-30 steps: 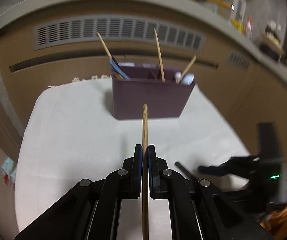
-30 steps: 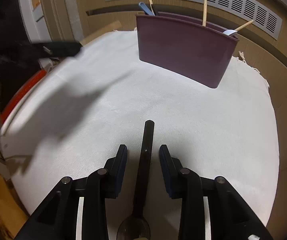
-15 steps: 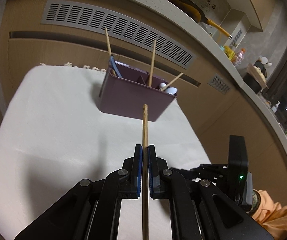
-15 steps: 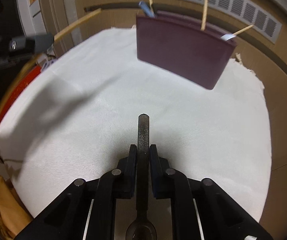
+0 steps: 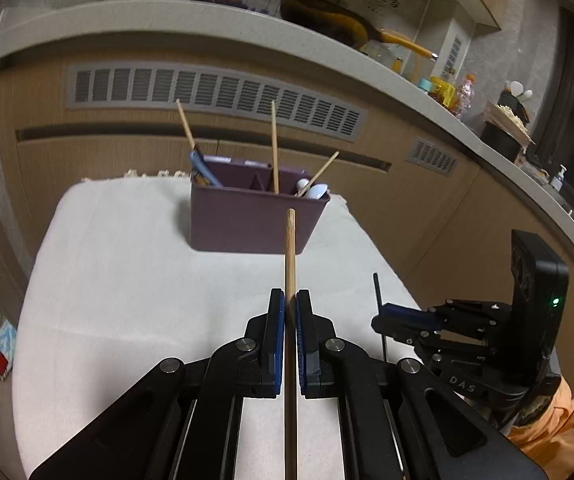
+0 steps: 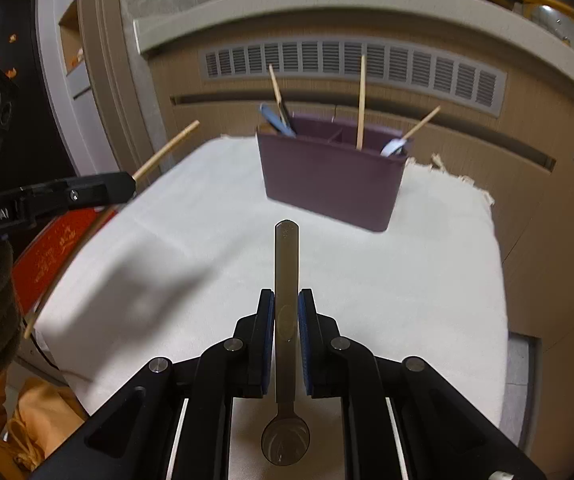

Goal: Organize utensils
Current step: 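Lower chopstick and dark spoon into the purple caddy and open both tools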

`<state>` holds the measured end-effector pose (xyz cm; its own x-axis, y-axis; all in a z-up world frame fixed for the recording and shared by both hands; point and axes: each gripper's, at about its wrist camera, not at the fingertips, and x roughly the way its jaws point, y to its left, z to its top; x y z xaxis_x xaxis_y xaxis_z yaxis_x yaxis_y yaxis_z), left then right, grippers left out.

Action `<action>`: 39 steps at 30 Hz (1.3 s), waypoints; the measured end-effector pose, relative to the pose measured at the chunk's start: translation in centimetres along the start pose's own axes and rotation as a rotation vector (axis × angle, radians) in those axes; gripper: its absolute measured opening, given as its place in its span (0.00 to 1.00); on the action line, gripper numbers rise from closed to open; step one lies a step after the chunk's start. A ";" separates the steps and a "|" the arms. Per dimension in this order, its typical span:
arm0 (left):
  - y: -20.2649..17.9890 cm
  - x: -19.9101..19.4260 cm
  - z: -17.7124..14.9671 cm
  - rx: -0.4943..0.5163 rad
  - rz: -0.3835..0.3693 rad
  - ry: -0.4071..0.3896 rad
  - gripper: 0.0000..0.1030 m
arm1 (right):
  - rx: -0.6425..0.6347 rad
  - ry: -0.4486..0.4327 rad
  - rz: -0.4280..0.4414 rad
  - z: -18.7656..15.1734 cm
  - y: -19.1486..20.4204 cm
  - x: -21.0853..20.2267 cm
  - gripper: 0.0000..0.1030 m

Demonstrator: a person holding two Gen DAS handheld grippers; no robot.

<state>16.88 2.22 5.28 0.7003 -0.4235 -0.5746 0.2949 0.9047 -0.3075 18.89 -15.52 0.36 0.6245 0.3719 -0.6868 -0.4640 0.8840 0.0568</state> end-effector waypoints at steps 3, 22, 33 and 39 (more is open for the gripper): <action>-0.3 0.2 0.0 0.000 -0.009 0.017 0.05 | 0.002 -0.026 -0.001 0.3 0.1 -0.9 0.11; -4.1 -2.6 8.4 0.176 0.005 -0.430 0.05 | -0.030 -0.373 -0.101 10.0 -1.1 -8.1 0.11; -0.2 2.9 17.4 0.159 -0.012 -0.758 0.05 | 0.036 -0.591 -0.079 21.3 -6.3 -5.3 0.11; 4.3 10.0 19.1 0.036 -0.006 -0.657 0.05 | 0.066 -0.498 -0.072 22.1 -9.0 1.9 0.11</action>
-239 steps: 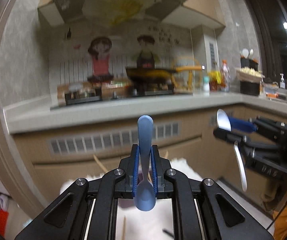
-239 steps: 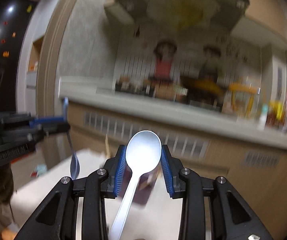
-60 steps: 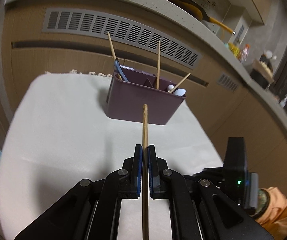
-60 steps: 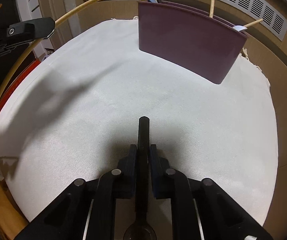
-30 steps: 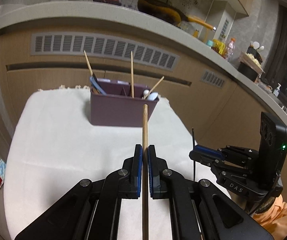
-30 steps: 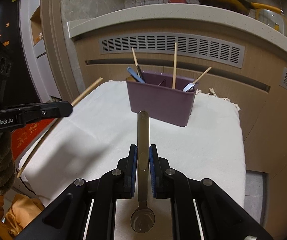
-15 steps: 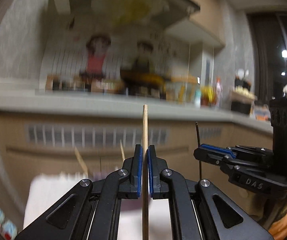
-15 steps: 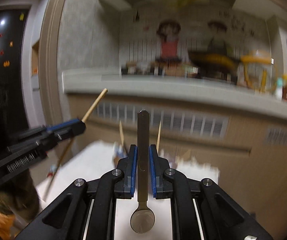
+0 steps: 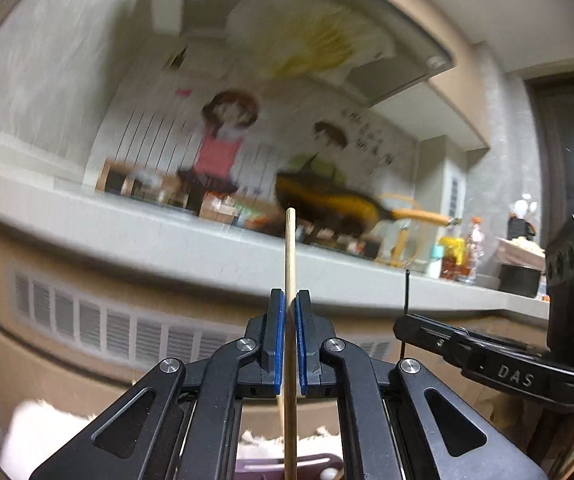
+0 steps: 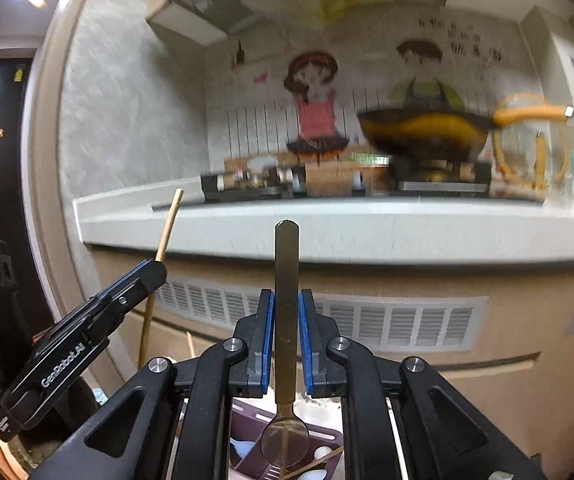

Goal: Organize utensils
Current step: 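Lower chopstick and dark spoon into the purple caddy and open both tools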

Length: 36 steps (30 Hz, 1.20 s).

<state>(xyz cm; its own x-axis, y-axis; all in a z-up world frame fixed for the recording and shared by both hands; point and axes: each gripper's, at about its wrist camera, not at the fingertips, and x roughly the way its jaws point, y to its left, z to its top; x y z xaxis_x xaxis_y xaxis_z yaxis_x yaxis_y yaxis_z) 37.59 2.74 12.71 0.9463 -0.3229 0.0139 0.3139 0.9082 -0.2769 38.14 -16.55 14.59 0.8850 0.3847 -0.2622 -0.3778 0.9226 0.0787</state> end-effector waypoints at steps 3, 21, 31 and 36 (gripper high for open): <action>1.5 2.4 -2.4 -0.030 0.026 0.040 0.05 | 0.004 0.042 0.003 -1.4 -0.8 2.3 0.11; 3.0 4.5 -9.8 -0.004 0.094 0.174 0.05 | 0.010 0.267 0.029 -10.1 -2.3 7.6 0.13; 3.5 3.3 -11.5 -0.047 0.121 0.296 0.22 | 0.012 0.338 -0.023 -12.3 -1.9 5.9 0.30; 3.3 0.2 -10.4 -0.061 0.170 0.309 0.49 | 0.015 0.308 -0.088 -12.3 -2.0 3.0 0.54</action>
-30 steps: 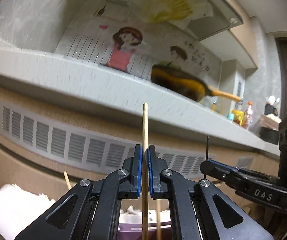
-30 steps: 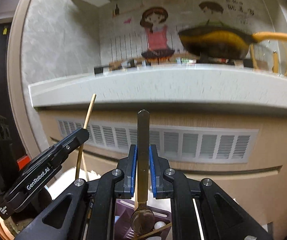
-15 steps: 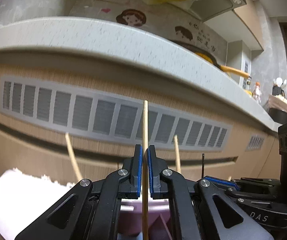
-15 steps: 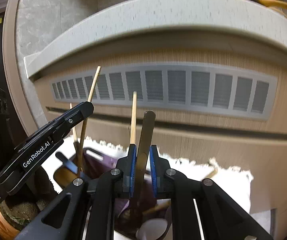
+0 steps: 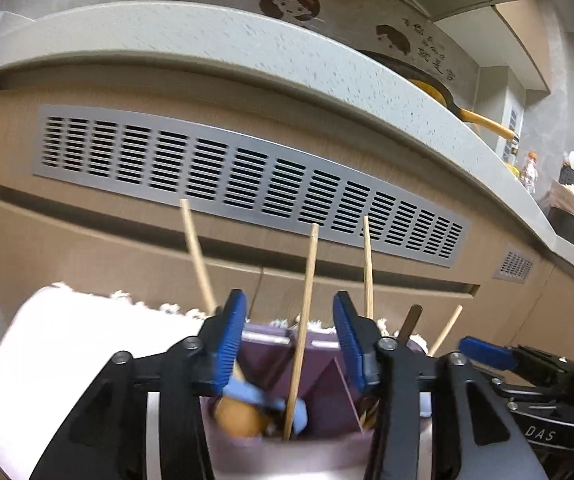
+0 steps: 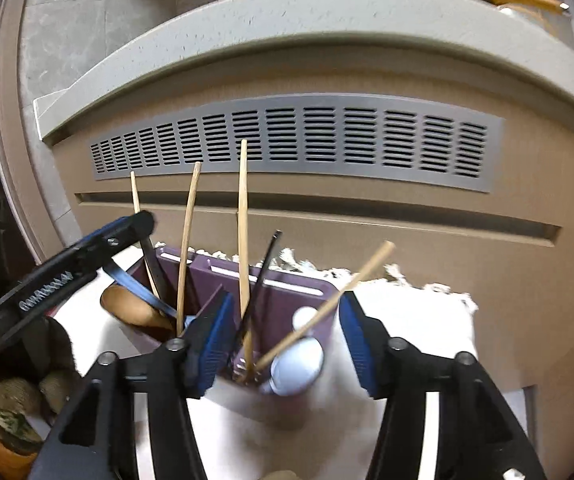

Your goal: Organize utensils

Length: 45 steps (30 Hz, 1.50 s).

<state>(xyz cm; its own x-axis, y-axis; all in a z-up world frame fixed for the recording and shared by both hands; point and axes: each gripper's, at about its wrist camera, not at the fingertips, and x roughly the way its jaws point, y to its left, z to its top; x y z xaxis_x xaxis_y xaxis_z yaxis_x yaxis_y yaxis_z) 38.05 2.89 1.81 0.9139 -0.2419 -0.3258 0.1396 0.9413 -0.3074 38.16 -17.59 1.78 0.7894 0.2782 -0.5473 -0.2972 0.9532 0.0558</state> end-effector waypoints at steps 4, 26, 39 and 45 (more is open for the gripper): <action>-0.4 -3.1 -0.6 0.023 0.056 0.051 0.70 | 0.023 0.009 -0.020 -1.0 0.2 -2.7 0.61; -5.7 -24.6 -13.1 0.220 0.266 0.045 1.00 | 0.097 -0.118 -0.222 -16.3 5.9 -19.6 0.97; -6.5 -24.8 -13.5 0.232 0.262 0.082 1.00 | 0.067 -0.138 -0.224 -16.8 6.6 -20.8 0.98; -6.5 -24.7 -13.5 0.232 0.259 0.089 1.00 | 0.070 -0.126 -0.220 -16.9 6.5 -20.6 0.98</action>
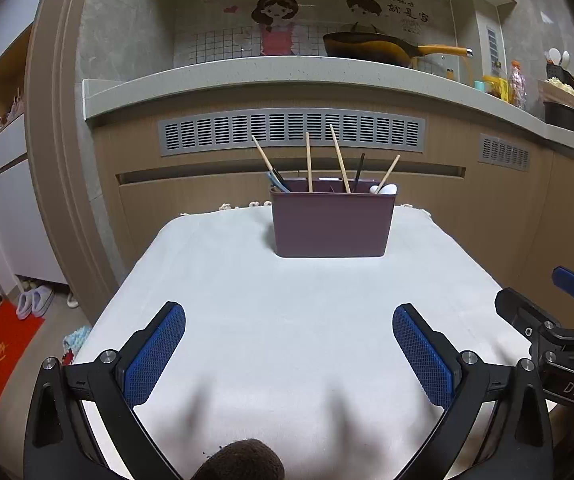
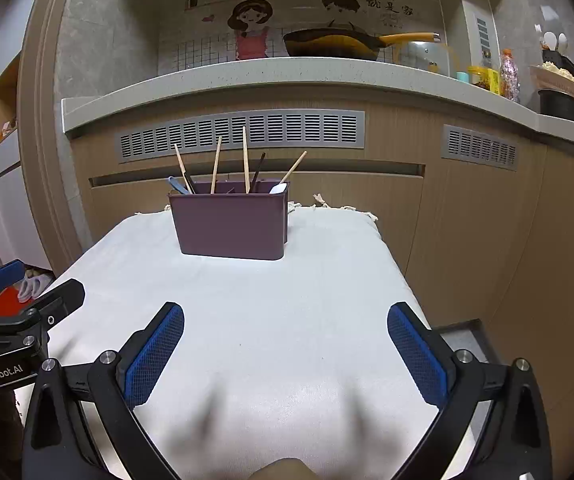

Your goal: Organize utensils

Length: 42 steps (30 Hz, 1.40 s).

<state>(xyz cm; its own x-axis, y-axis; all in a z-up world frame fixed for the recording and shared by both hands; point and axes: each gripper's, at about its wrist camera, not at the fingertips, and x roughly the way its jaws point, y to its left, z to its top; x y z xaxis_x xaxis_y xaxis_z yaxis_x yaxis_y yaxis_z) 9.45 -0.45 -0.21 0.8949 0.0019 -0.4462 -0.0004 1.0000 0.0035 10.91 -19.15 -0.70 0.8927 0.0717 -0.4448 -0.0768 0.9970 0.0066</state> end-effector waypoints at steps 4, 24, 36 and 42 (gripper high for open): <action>-0.1 0.2 0.0 0.000 -0.002 0.008 1.00 | -0.002 0.002 0.002 0.0 0.0 0.0 0.98; 0.0 0.3 -0.1 0.006 -0.007 0.011 1.00 | 0.001 0.000 -0.001 -0.2 0.0 -0.1 0.98; 0.2 0.3 -0.3 0.009 -0.010 0.013 1.00 | 0.012 0.010 -0.005 -0.1 -0.3 0.0 0.98; 0.2 0.3 -0.3 0.012 -0.010 0.009 1.00 | 0.011 0.004 -0.003 0.0 -0.5 -0.1 0.98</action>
<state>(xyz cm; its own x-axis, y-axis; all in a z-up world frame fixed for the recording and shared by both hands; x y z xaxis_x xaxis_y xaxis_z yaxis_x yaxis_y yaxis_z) 9.54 -0.30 -0.62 0.8908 -0.0080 -0.4543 0.0140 0.9999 0.0098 10.83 -19.65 -0.65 0.8913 0.0685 -0.4483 -0.0692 0.9975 0.0147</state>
